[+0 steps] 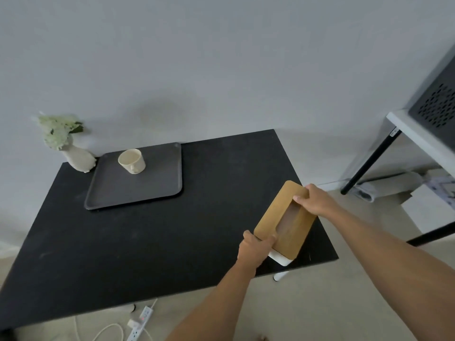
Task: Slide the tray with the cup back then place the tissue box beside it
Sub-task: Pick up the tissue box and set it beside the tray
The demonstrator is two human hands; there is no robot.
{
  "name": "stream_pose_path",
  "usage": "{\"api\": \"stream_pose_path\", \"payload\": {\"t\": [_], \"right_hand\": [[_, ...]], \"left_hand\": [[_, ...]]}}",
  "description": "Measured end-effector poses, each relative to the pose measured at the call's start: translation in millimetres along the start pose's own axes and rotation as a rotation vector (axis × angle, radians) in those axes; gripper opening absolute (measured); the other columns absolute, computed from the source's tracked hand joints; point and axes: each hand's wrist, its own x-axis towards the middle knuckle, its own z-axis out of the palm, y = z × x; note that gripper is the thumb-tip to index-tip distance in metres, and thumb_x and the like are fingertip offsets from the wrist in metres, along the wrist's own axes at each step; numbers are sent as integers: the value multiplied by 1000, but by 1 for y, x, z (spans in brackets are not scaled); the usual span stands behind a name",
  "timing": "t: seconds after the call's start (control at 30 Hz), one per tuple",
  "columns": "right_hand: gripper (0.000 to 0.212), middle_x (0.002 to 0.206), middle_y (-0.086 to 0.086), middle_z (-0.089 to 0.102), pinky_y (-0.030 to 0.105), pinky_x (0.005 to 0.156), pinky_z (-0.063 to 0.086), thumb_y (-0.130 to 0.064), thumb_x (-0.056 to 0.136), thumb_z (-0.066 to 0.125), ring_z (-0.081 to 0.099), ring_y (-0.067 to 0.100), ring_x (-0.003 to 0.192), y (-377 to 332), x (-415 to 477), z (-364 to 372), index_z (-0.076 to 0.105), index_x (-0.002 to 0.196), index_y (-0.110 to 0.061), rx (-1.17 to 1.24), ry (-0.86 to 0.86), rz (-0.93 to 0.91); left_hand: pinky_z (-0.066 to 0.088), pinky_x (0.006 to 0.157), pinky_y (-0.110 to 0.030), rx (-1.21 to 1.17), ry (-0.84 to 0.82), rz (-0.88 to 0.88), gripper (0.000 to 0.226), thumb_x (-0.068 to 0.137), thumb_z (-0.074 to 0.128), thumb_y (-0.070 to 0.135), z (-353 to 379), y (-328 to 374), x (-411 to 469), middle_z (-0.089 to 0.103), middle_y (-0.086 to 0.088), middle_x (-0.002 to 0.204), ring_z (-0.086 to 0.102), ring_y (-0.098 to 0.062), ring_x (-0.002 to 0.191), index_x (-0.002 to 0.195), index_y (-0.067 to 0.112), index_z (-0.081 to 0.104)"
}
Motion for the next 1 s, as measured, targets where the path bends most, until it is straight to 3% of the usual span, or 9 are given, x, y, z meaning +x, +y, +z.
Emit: {"api": "stream_pose_path", "payload": {"t": [0.1, 0.17, 0.27, 0.4, 0.47, 0.63, 0.8, 0.87, 1.0], "right_hand": [[59, 141, 14, 51, 43, 99, 44, -44, 94, 55, 51, 34, 127, -1, 4, 0, 40, 139, -9, 7, -11, 13], [57, 140, 13, 51, 42, 100, 43, -43, 95, 54, 51, 33, 127, 0, 6, -1, 42, 139, -9, 19, -9, 21], [53, 140, 13, 51, 42, 101, 42, -40, 98, 48, 50, 32, 128, -1, 5, 4, 42, 139, -8, 67, -9, 37], [43, 133, 12, 55, 40, 97, 43, -34, 101, 43, 53, 30, 123, -9, -1, 16, 45, 136, -9, 136, 17, 20], [41, 132, 11, 55, 40, 97, 44, -32, 101, 41, 53, 29, 122, -13, -2, 20, 46, 136, -10, 181, 15, 13], [39, 128, 10, 54, 44, 97, 47, -34, 99, 41, 53, 28, 116, -29, 1, 37, 44, 135, -19, 293, 13, 36], [30, 113, 3, 53, 39, 85, 44, -30, 102, 37, 52, 19, 101, -63, 11, 50, 42, 130, -18, 396, -19, 68], [32, 113, 3, 53, 41, 88, 45, -30, 102, 36, 51, 19, 102, -80, 18, 56, 42, 131, -18, 409, -30, 71], [37, 112, 3, 51, 38, 87, 43, -28, 102, 37, 51, 19, 101, -117, 35, 63, 36, 138, -18, 423, -18, 98]], "left_hand": [[55, 80, -33, -42, 15, 4, 80, 84, 61, 51, 2, 3, 5, 47, -4, 121, 54, -21, 101, 146, 13, 28], [47, 71, -28, -123, 59, 5, 83, 89, 59, 47, 3, 5, 8, 47, -6, 129, 50, -19, 100, 152, 13, 17], [44, 79, -31, -271, 150, -19, 81, 95, 56, 39, 0, 7, 10, 45, -8, 138, 49, -22, 107, 155, 14, 8], [46, 92, -37, -390, 218, -33, 68, 96, 56, 37, -12, 4, 18, 47, -4, 125, 49, -20, 109, 151, 18, 21], [45, 95, -39, -423, 233, -27, 63, 95, 57, 34, -20, 3, 21, 49, -4, 129, 50, -22, 114, 149, 20, 26], [43, 97, -39, -426, 197, 56, 46, 94, 55, 20, -50, -1, 26, 52, -1, 131, 50, -19, 117, 139, 23, 42], [41, 109, -49, -378, 147, 73, 54, 96, 49, 26, -84, 1, 47, 48, -1, 138, 48, -24, 126, 148, 27, 32], [42, 108, -51, -369, 140, 82, 55, 96, 47, 28, -104, 2, 61, 49, -1, 137, 49, -24, 124, 149, 27, 31], [46, 101, -43, -387, 135, 134, 34, 97, 46, 18, -151, 17, 84, 56, 1, 123, 53, -19, 112, 131, 25, 48]]}}
